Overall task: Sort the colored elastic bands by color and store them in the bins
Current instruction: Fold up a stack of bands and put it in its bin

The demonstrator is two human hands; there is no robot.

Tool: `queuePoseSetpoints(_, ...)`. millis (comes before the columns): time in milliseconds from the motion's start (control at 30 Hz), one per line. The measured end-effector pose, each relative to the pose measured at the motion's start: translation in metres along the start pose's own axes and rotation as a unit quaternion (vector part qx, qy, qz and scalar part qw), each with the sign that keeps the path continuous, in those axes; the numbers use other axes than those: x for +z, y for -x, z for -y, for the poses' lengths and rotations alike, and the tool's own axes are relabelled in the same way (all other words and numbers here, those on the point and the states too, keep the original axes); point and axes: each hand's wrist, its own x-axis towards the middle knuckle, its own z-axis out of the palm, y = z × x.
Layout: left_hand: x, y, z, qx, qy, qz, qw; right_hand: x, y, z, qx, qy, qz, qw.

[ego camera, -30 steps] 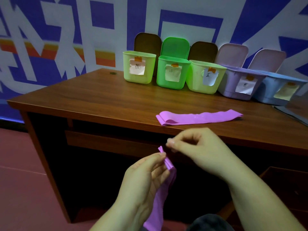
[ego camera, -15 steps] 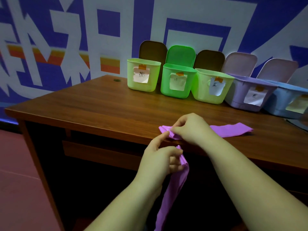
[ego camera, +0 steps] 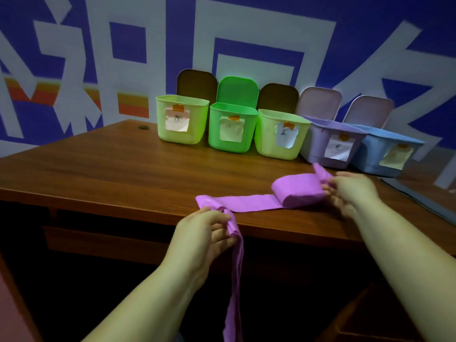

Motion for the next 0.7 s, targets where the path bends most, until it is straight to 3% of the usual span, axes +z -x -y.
queuePoseSetpoints(67,0.006,0.001,0.002,0.007,-0.003,0.003,1.000,-0.035,-0.022,0.003,-0.042,-0.004,-0.096,0.994)
queuePoseSetpoints(133,0.016,0.005,0.009,0.023,-0.016,0.025,0.999,-0.058,-0.037,0.004,-0.075,0.026,-0.133,0.988)
queuePoseSetpoints(233,0.035,0.006,0.024,0.031,-0.061,0.073,0.995,-0.065,-0.045,-0.001,-0.113,0.137,-0.099,0.979)
queuePoseSetpoints(367,0.071,0.000,0.042,-0.021,-0.097,0.118,0.988,-0.046,-0.035,-0.013,-0.200,0.355,-0.025,0.913)
queuePoseSetpoints(533,0.101,-0.027,0.050,-0.111,-0.066,0.115,0.985,-0.026,-0.039,-0.030,-0.243,0.461,0.024,0.853)
queuePoseSetpoints(600,0.101,-0.036,0.054,-0.125,-0.066,0.120,0.983,-0.029,-0.053,-0.029,-0.250,0.427,-0.003,0.869)
queuePoseSetpoints(700,0.098,-0.043,0.057,-0.119,-0.049,0.117,0.985,-0.044,-0.081,-0.027,-0.162,0.258,-0.070,0.950)
